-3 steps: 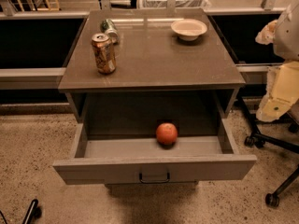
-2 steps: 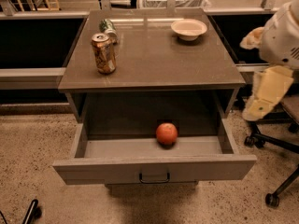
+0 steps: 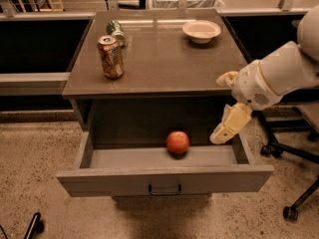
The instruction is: Pick apple from top drawer and place on counter
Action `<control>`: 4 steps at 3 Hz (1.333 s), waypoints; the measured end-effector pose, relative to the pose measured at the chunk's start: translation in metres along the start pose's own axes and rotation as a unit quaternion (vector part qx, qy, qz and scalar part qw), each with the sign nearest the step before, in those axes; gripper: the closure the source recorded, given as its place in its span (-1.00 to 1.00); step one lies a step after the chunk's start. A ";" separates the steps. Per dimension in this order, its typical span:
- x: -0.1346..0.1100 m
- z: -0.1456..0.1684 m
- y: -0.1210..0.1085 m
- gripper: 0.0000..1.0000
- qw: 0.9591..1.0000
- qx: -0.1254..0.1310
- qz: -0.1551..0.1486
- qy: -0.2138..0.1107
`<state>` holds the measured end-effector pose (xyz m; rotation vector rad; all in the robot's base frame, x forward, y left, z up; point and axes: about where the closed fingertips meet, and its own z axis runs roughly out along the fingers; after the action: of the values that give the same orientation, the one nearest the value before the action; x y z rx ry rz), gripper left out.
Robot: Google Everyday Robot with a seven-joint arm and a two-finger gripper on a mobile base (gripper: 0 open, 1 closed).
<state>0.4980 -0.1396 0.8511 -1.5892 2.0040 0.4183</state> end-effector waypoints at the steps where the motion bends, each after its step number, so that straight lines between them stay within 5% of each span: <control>1: -0.005 0.003 -0.003 -1.00 1.000 0.004 -0.023 -0.009; 2: 0.002 0.018 -0.005 -1.00 1.000 -0.027 -0.013 0.002; 3: 0.039 0.067 0.005 -1.00 0.998 -0.065 0.007 -0.014; 4: 0.082 0.118 0.004 -1.00 0.998 -0.044 0.025 -0.044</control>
Offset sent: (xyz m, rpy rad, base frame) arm 0.0149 0.0072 -0.0425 -0.0039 0.1257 0.0701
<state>0.5073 -0.1385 0.7077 -1.5474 1.9864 0.5940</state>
